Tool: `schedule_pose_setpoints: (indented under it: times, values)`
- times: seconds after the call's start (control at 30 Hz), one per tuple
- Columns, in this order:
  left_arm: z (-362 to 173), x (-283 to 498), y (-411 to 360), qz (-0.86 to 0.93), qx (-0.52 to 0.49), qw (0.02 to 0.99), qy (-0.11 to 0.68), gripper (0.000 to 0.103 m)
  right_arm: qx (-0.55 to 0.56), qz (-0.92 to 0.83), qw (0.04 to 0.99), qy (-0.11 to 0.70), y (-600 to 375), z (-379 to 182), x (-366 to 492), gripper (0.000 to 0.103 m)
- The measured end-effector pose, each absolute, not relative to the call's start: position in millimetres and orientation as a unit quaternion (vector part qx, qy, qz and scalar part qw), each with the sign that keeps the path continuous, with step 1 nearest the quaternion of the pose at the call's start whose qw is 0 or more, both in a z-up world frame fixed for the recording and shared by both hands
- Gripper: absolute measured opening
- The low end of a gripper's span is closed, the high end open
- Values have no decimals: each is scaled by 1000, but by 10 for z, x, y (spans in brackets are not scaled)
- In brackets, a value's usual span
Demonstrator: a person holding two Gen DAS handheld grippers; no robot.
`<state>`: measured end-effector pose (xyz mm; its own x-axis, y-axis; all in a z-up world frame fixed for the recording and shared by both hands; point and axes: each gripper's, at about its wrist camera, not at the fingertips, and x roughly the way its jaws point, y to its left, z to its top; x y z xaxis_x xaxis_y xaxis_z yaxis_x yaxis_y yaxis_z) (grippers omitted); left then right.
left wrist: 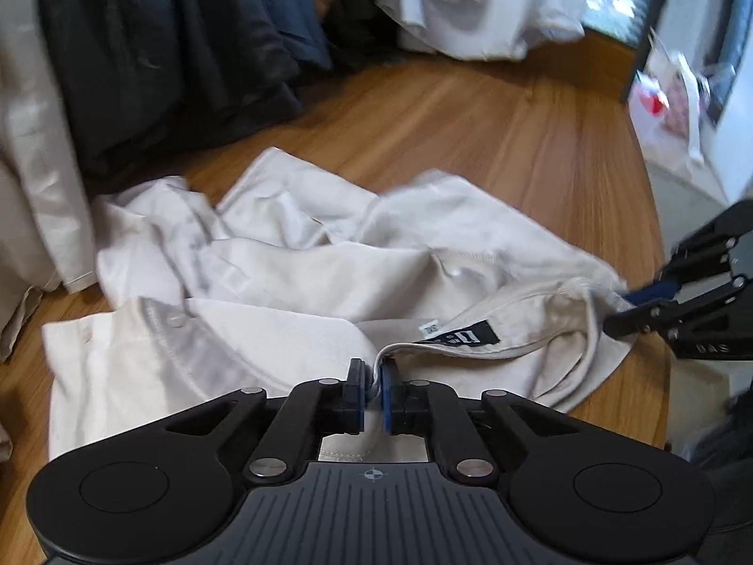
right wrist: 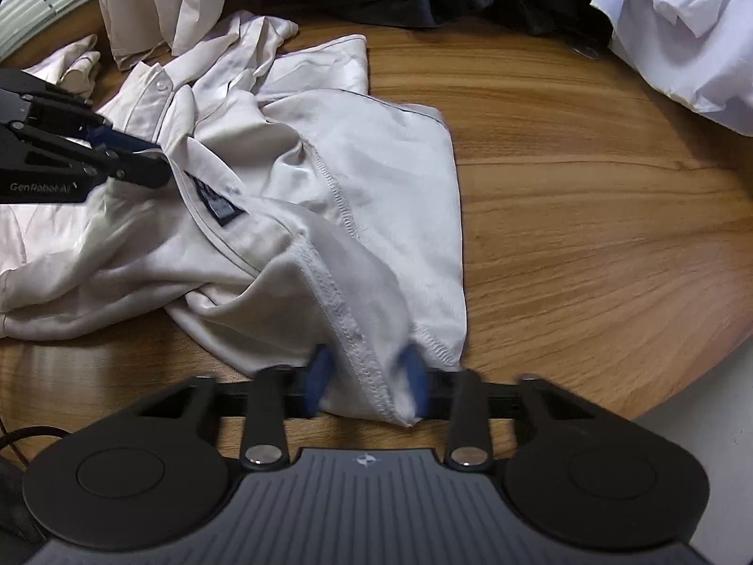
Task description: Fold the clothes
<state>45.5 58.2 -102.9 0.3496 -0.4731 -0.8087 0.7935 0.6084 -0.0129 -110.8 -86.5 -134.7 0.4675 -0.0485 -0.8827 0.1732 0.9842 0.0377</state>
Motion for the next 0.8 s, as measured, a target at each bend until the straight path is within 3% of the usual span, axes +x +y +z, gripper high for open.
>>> schedule_pose_setpoints:
  times: [0.07, 0.5, 0.8]
  values:
    - [-941, 463, 702, -384, 168, 808, 413, 7, 53, -58, 858, 508, -878, -1283, -1064, 3]
    - [-191, 265, 1955, -212, -28, 882, 421, 7, -95, 67, 920, 374, -481, -77, 127, 2]
    - [-270, -97, 2621, -70, -64, 889, 447, 7, -89, 237, 886, 389, 396, -74, 1037, 3]
